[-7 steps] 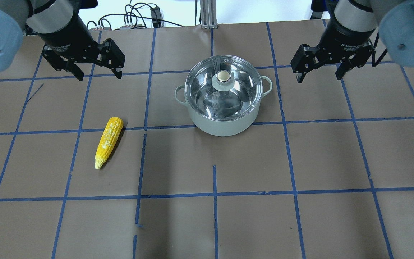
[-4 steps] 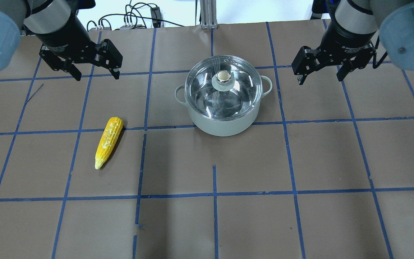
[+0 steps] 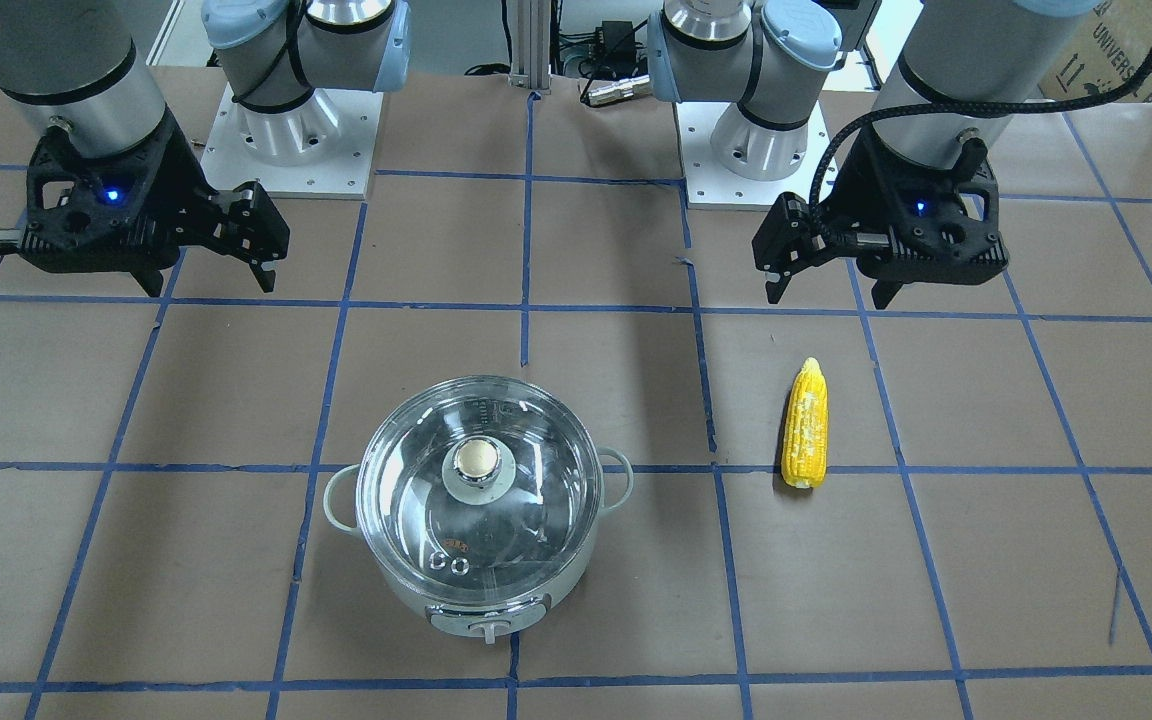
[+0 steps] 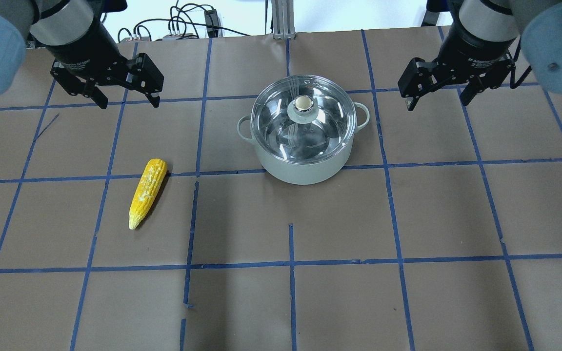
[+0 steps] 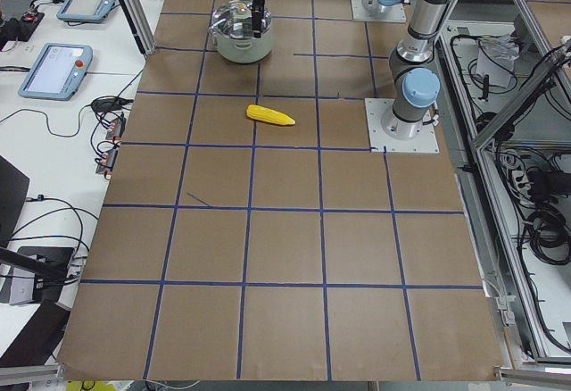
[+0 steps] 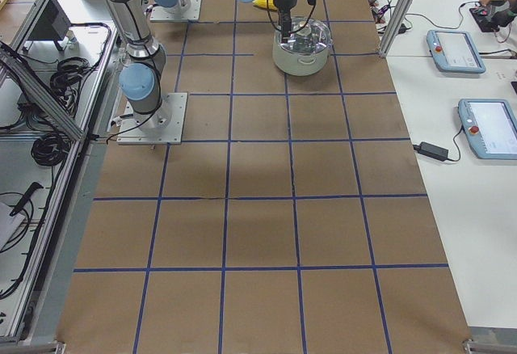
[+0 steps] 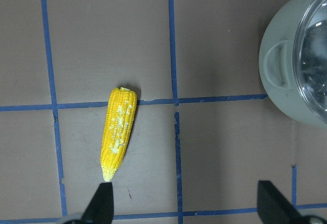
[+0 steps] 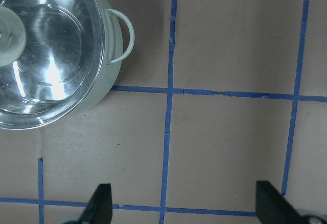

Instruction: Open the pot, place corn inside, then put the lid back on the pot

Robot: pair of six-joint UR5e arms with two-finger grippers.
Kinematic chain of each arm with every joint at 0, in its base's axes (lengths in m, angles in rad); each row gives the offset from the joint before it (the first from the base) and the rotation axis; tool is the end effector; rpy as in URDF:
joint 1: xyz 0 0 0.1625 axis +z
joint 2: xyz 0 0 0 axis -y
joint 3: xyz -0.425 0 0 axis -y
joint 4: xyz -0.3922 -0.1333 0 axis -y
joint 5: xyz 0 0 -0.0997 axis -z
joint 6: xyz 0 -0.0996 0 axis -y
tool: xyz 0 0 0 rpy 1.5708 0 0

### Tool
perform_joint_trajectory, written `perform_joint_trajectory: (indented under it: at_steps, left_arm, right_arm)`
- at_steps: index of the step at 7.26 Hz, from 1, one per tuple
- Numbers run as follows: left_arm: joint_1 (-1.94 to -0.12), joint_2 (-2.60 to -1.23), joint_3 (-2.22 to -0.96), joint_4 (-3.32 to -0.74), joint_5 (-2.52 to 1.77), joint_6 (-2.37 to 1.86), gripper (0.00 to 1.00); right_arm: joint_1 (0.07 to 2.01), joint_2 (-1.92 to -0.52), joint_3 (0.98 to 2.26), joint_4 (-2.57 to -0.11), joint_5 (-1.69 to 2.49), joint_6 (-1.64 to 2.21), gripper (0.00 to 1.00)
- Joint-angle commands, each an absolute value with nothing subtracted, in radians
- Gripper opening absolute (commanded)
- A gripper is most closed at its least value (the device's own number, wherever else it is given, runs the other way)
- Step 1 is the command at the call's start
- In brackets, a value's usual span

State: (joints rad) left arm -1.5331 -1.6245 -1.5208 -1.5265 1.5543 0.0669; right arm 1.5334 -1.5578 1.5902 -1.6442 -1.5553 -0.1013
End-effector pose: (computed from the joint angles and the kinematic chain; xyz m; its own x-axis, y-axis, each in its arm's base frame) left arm -0.1153 -0.5234 0.4900 -0.9995 0.0298 0.0137 0.0292 0.9987 -0.0416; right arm 0.1160 -0.5059 0.4793 -0.9979 -0.0644 -0.0113 -0.0639 0.9971 -0.0424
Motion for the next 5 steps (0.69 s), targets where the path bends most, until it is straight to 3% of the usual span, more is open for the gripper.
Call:
perform_joint_trajectory:
  at_steps: [1,5]
  left_arm:
    - [-1.532,-1.624,-1.520,-1.526,1.554,0.066,1.00]
    - [-1.531,-1.624,-1.520,-1.520,1.554,0.066,1.00]
  right_arm:
    - [1.532,-1.580,1.598,-1.640,-1.572,-0.100,1.00]
    - [1.534,-1.585,1.594,-1.634,-1.598,-0.118,1.00]
